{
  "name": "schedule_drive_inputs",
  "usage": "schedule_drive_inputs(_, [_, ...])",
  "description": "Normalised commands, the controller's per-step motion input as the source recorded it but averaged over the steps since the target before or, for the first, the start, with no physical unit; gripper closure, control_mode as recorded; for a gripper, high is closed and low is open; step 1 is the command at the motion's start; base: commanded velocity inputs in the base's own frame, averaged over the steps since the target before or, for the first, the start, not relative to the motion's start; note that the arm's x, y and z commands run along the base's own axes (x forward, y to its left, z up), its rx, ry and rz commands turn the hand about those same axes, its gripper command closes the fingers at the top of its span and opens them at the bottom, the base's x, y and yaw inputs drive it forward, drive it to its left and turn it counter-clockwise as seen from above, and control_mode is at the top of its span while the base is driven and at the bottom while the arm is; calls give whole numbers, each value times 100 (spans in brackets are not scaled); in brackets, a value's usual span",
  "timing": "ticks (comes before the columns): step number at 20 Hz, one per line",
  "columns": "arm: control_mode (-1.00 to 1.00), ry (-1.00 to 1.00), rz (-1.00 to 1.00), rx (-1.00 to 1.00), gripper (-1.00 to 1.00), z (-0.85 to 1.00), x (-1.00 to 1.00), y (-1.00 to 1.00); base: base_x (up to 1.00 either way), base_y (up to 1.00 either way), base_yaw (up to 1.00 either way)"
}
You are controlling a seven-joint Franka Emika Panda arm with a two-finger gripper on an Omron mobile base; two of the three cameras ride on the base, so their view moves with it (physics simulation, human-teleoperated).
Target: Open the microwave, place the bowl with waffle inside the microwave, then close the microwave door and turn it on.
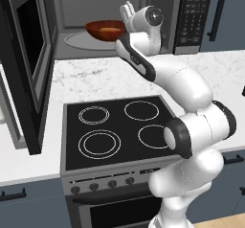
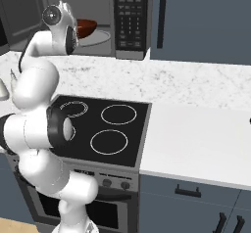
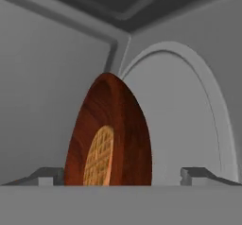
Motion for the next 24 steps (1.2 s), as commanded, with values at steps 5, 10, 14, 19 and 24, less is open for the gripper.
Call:
schedule_drive_inputs(5, [-100, -1, 0, -8, -100, 60, -91, -38, 0, 0, 0])
schedule_drive_inputs(10, [-100, 0, 0, -18, -100, 59, -100, -38, 0, 0, 0])
schedule_drive_inputs(14, [-100, 10, 0, -23, -100, 20, -100, -38, 0, 0, 0])
schedule_drive_inputs(19, [-100, 17, 0, -24, -100, 0, -100, -30, 0, 0, 0])
schedule_drive_inputs(24, [-100, 20, -2, -18, -100, -6, -100, -23, 0, 0, 0])
